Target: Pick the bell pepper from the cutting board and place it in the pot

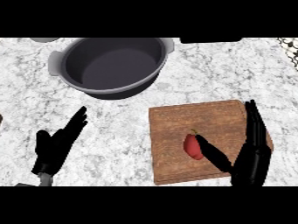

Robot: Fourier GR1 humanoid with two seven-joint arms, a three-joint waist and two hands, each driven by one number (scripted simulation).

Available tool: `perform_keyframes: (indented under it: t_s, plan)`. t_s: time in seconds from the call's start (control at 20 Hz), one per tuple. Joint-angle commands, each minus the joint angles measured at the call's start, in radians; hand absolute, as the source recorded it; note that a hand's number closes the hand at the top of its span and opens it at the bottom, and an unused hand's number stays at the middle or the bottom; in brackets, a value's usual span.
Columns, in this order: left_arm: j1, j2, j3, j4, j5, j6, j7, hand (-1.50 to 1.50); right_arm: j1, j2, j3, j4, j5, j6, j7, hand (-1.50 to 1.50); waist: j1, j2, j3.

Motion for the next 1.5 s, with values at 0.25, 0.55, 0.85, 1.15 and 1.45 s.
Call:
perform_keyframes:
  t_s: [0.25,0.55,0.85,1.15,1.45]
  plan:
    - [-0.085,0.010,0.013,0.022,0.020,-0.042,0.052,0.00,-0.030,0.045,0.168,-0.138,0.285,0.152,0.627,-1.50,0.041,0.006,0.006]
    - [-0.081,-0.032,-0.006,0.110,0.001,-0.059,-0.024,0.00,-0.138,0.046,0.237,-0.059,0.220,0.356,0.922,-1.50,0.067,0.014,0.009]
    - [-0.096,-0.045,0.005,0.118,-0.025,-0.052,-0.020,0.00,-0.173,0.046,0.227,-0.034,0.200,0.434,0.988,-1.50,0.061,0.010,0.011]
    - [-0.084,-0.030,0.032,0.037,-0.018,-0.074,0.030,0.00,-0.100,0.046,0.250,-0.091,0.307,0.405,0.966,-1.50,0.059,0.007,0.011]
    - [-0.061,-0.070,0.031,0.078,-0.064,-0.064,-0.027,0.00,0.185,-0.008,0.245,-0.194,0.223,0.257,0.722,-1.50,0.053,0.007,0.012]
